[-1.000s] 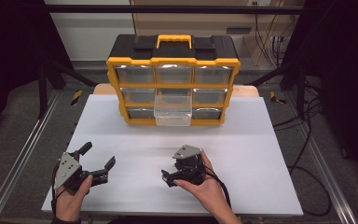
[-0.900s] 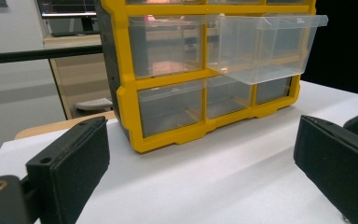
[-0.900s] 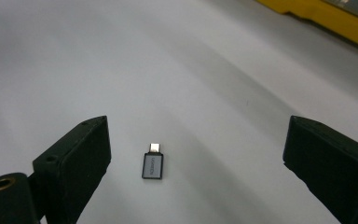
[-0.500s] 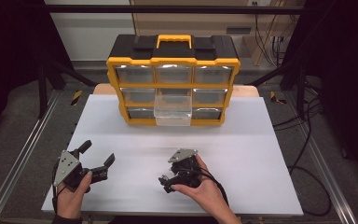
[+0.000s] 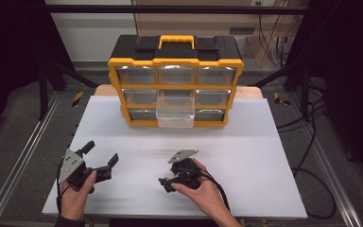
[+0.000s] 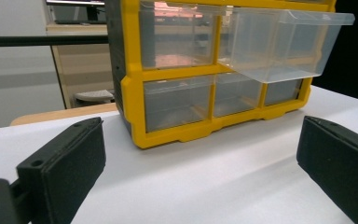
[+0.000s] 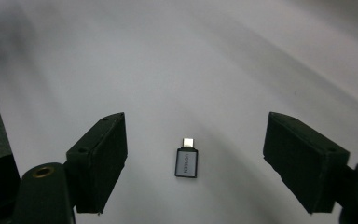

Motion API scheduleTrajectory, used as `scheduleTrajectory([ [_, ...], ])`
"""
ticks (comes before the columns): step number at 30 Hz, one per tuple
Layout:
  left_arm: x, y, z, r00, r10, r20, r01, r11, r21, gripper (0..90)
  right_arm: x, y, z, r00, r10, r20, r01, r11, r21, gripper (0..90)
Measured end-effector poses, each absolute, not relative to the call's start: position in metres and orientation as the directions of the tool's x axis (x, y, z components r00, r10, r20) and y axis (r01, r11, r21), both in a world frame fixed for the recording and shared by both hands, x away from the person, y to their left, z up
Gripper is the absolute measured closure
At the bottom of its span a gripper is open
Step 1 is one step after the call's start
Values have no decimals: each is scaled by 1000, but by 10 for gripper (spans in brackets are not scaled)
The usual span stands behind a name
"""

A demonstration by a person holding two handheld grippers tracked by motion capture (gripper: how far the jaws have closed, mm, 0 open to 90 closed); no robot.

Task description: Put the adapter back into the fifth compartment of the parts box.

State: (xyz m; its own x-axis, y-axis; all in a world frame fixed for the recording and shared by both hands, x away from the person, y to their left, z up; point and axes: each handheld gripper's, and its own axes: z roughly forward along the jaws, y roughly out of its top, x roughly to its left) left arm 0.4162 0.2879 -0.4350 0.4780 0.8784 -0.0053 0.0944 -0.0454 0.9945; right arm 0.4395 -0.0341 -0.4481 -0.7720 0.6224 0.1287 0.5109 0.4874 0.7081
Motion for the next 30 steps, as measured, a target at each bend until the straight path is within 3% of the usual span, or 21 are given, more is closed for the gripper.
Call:
scheduleTrajectory([
  [12, 418, 285, -435, 486, 874, 12, 93, -66, 993, 10, 440, -36, -452, -745, 642, 179, 558, 455, 694, 556],
  [30, 419, 279, -436, 496, 868, 34, 98, -95, 991, 11, 440, -29, -467, -756, 634, 163, 572, 518, 636, 733],
])
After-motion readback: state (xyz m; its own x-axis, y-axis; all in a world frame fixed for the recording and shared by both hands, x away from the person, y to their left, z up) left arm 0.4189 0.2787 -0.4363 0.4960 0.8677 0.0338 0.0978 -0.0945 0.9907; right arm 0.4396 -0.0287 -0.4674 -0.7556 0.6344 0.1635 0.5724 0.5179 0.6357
